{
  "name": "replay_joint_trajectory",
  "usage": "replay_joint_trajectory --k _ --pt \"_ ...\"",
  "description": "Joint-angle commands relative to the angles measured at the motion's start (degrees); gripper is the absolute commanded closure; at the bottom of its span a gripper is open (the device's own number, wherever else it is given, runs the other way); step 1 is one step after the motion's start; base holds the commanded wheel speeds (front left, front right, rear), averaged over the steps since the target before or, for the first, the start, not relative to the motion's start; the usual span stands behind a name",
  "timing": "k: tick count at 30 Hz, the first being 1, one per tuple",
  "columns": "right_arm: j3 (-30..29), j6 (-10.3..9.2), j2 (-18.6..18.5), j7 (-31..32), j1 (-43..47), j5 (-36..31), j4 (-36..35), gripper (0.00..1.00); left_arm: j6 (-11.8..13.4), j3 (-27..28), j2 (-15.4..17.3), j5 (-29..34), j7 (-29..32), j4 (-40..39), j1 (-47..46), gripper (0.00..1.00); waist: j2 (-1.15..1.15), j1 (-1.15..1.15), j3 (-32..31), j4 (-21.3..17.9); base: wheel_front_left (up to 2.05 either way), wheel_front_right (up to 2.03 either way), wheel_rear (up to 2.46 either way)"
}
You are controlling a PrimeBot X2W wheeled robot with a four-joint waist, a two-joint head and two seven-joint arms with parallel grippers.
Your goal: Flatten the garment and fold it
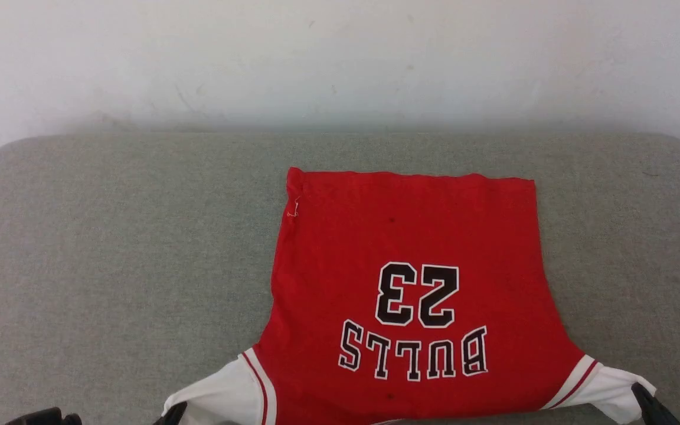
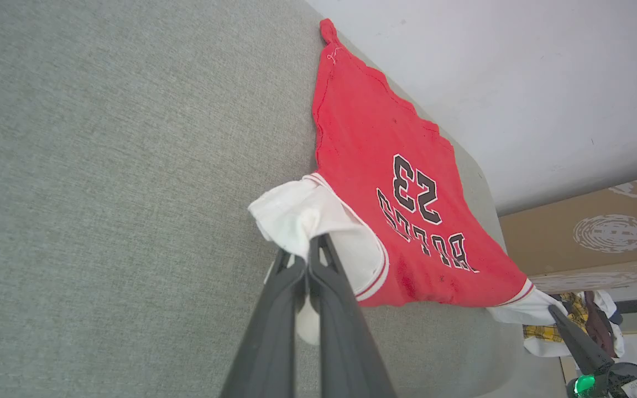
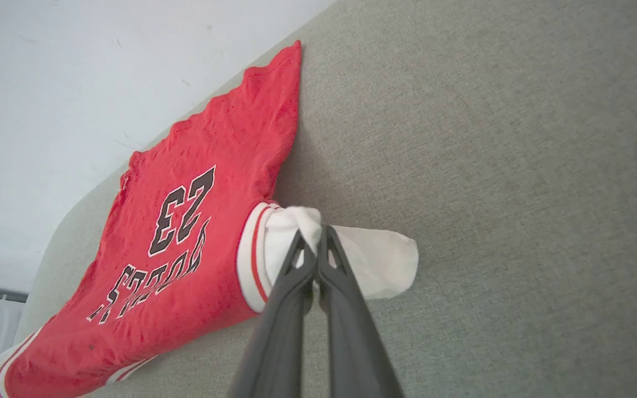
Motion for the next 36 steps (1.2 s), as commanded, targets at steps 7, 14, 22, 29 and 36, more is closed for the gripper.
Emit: replay_joint_trajectory --k 7,14,22,29,36 --pt "1.9 -0.03 -0.1 -1.3 -7.1 -8.2 6.5 1.0 -1.4 -1.4 -2.9 2.1 0.8 5.0 -7.4 1.0 0.0 0.0 2.4 -0.1 0.0 0.0 0.0" --pt "2.9 -0.03 -0.1 -0.2 -12.8 -15.5 8.3 0.0 -1.9 -2.8 -4.2 3.9 1.2 7.5 -10.5 1.0 0.0 0.0 3.2 0.4 0.0 0.0 0.0" --pt "2.2 -0.03 -0.1 8.1 -26.8 -25.7 -7.8 0.0 -1.1 -2.1 -4.1 6.2 -0.8 6.8 -11.6 1.0 0.0 0.0 7.1 2.0 0.0 0.0 0.0" --pt "5.9 -0.03 -0.1 17.1 -47.9 -32.3 -5.3 0.0 -2.3 -1.6 -4.4 7.6 -1.2 5.8 -15.3 1.0 0.0 0.0 13.8 3.8 0.0 0.0 0.0" --pt "3.6 -0.03 -0.1 24.6 -61.0 -37.5 8.6 0.0 -4.8 -2.3 -5.2 8.6 -0.3 6.6 -19.8 1.0 0.0 0.0 19.8 6.0 0.0 0.0 0.0"
